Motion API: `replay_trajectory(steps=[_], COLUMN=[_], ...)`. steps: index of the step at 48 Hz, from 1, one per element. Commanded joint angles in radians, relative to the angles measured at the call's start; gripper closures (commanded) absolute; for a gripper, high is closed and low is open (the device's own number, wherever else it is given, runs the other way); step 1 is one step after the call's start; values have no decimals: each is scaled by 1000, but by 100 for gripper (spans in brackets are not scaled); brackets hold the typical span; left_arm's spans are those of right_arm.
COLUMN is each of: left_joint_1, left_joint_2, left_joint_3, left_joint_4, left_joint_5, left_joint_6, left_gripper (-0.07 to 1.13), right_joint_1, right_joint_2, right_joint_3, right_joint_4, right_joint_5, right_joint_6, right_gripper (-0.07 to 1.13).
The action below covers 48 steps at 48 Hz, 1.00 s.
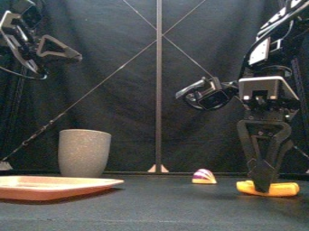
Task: Pick the fries then place it on the pink plate
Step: Place fries on the pink plate
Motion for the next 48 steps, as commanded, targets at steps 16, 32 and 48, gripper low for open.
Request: replay_trajectory(steps=[16,32,48], left_joint_1=[2,29,38], left_joint_2=[-2,-2,-2], left_joint_3=[-14,-12,-3], left_joint_4=[0,0,0], left_joint_5=[-5,-5,-5], left_joint_6=[2,2,3], left_gripper=[104,104,104], right_joint_1=[-2,-29,-81], right_joint_2=[-11,156,347], right_joint_3=[-215,-503,-724], right_joint_4=[-35,-216,-253], right_joint_5=[44,-71,-67], right_joint_6=[-6,-3,-49], right_gripper=[45,45,27])
